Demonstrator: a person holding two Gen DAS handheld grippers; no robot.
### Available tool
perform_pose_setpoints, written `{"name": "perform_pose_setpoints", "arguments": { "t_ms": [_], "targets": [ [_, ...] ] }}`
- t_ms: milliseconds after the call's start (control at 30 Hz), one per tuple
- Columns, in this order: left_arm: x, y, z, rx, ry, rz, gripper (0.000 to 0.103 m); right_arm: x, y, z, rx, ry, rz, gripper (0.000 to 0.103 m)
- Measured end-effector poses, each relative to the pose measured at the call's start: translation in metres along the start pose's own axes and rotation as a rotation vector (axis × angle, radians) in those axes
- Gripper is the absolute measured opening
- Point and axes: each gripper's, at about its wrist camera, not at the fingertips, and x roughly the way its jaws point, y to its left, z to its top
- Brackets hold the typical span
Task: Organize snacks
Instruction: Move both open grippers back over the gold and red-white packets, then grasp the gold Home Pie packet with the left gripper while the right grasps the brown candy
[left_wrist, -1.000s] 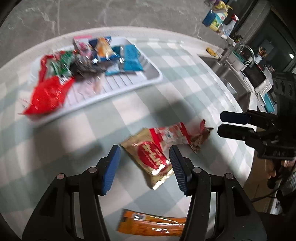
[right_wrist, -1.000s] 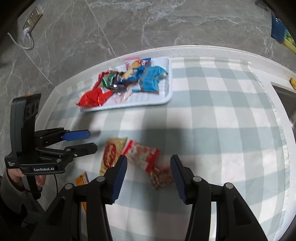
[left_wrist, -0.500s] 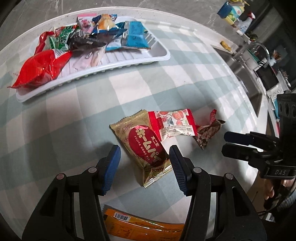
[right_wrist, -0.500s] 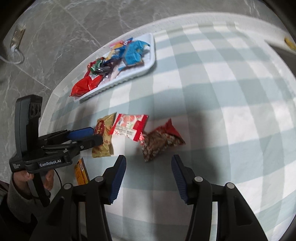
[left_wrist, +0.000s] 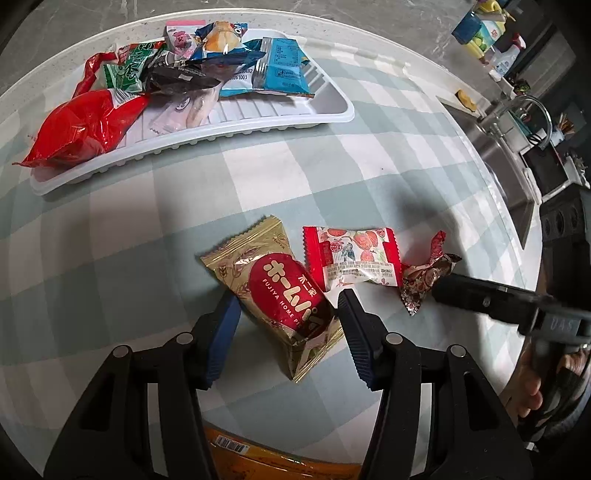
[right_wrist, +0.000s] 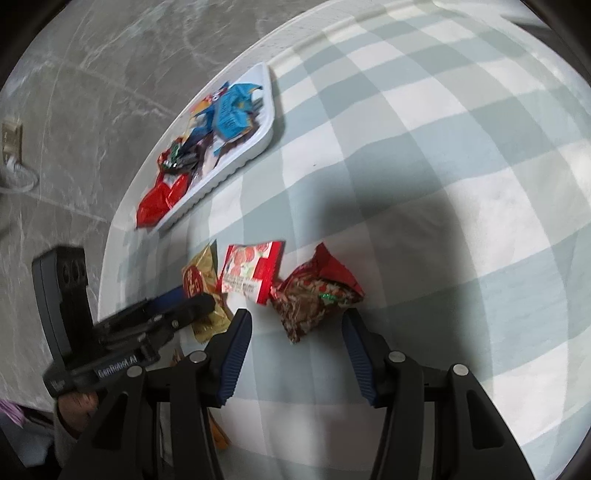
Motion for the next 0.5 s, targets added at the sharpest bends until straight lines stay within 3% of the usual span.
{"name": "perform_pose_setpoints", "arguments": {
  "t_ms": [167,367,500],
  "targets": [
    [0.001,-0.001,0.001,0.016,-0.001,0.005,0.053,0.003,0.002,0.011,0.007,-0.015,-0.025,0.054],
    [0.002,-0.001,0.003,0.032,-0.008,0.013,0.050,0.007,0.005,0.016,-0.035,-0.023,-0.090,0.032],
    [0.002,0.001,0.003,0.040,-0.017,0.008,0.043,0.007,0.006,0.014,-0.083,-0.027,-0.100,0.029]
  ]
}}
